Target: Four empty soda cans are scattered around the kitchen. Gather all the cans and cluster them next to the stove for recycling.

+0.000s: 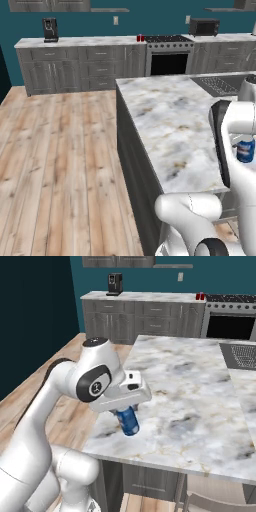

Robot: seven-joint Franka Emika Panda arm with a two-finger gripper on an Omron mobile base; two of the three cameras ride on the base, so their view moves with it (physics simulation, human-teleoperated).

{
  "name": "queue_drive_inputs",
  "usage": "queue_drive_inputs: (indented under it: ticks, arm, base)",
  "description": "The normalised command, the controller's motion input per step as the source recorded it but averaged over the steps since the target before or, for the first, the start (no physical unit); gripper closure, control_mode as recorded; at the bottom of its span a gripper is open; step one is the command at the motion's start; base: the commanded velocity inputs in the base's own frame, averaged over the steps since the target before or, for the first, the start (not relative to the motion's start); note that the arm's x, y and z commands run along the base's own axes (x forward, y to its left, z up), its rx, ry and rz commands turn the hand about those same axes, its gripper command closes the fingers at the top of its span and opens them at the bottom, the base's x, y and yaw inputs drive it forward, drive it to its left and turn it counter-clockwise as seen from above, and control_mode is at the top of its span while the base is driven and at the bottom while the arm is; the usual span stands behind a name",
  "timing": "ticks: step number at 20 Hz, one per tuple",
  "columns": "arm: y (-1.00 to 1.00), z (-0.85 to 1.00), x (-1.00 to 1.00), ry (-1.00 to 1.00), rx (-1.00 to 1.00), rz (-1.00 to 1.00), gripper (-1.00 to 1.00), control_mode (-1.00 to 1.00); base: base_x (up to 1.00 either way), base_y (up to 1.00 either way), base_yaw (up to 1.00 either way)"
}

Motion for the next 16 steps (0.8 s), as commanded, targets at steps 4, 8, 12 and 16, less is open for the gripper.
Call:
queue_drive_inputs:
  ticks: [4,8,12,16]
  arm:
    - [0.09,0.07,-0.36,0.04,0.20,0.22,1.00,-1.00]
    - [0.00,0.00,-0.13,-0.03,0.08,0.03,1.00,-1.00]
    - [0.02,0.00,-0.10,-0.01,0.00,0.00,1.00,-1.00]
    - [0.11,-0.06,-0.26,-0.02,-0.01,0.01,1.00,1.00]
  base:
    - [0.00,0.00,0.00]
    - [0.00,0.00,0.00]
    - [0.00,0.00,0.00]
    - [-0.37,0.13,0.02]
